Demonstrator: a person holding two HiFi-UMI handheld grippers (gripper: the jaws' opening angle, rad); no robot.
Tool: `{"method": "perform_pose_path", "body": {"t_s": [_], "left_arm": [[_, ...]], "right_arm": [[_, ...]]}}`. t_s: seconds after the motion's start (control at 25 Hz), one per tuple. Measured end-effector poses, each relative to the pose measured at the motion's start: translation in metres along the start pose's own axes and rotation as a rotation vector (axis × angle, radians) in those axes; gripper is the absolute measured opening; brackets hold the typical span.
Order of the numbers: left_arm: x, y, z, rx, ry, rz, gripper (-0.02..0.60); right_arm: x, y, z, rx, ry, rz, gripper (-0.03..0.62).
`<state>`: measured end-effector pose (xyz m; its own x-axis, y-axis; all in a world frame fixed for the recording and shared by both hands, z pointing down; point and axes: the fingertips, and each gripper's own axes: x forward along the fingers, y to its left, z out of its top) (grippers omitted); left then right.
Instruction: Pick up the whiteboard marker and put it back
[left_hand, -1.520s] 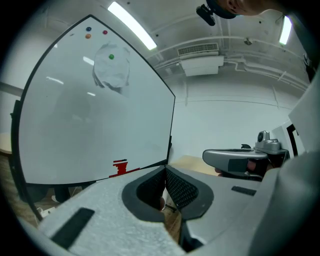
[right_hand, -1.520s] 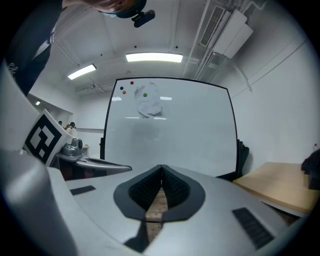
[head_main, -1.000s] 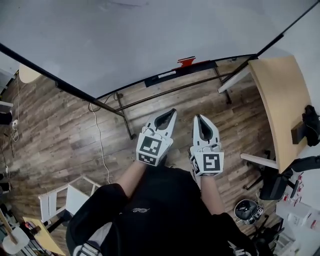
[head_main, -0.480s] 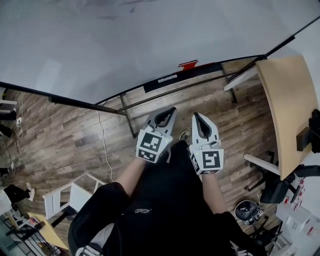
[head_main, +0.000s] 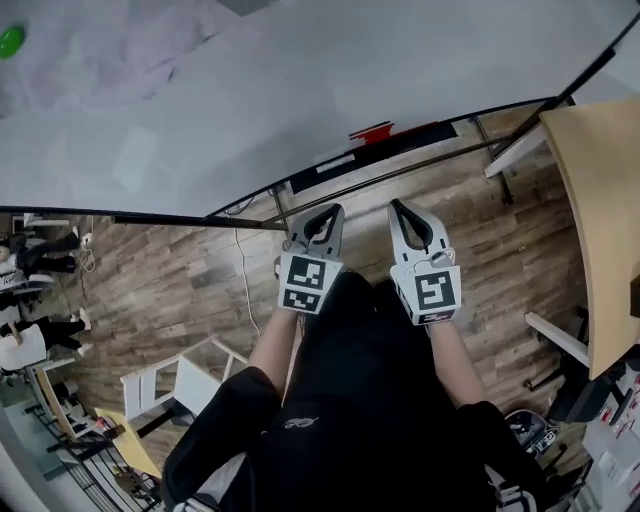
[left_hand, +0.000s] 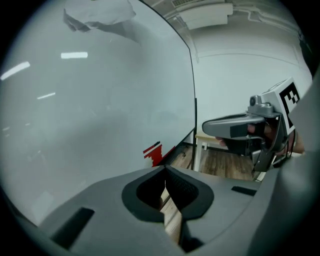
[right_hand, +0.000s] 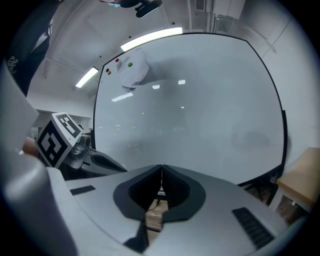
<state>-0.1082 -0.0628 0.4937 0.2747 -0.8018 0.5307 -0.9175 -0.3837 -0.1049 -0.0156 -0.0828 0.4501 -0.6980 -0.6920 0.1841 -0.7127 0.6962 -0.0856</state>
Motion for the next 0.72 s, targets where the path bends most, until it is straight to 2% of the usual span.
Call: {"method": "perform_pose_path", "body": {"t_s": [0.2, 0.36, 0.48, 0.64, 0.72], "left_arm": [[0.019, 0.019, -0.021, 0.100, 0.140, 0.068, 0.005], [0.047, 0.039, -0.035, 0.185, 0.212, 0.063, 0.005], [0.065, 0.049, -0.048, 0.291, 0.274, 0.079, 0.005], [0.084, 0.060, -0.058, 0.335, 0.337, 0.062, 0.005], [0.097, 0.067, -0.064, 0.386, 0.380, 0.055, 0.005]], "right_arm": [[0.003, -0.014, -0.020, 0.049, 0.034, 0.026, 0.002], [0.023, -0.026, -0.028, 0.039, 0.057, 0.031, 0.002], [0.029, -0.034, -0.039, 0.037, 0.086, 0.027, 0.002], [0.035, -0.037, -0.047, 0.035, 0.114, 0.031, 0.002], [0.040, -0.042, -0.048, 0.038, 0.116, 0.021, 0.002]]}}
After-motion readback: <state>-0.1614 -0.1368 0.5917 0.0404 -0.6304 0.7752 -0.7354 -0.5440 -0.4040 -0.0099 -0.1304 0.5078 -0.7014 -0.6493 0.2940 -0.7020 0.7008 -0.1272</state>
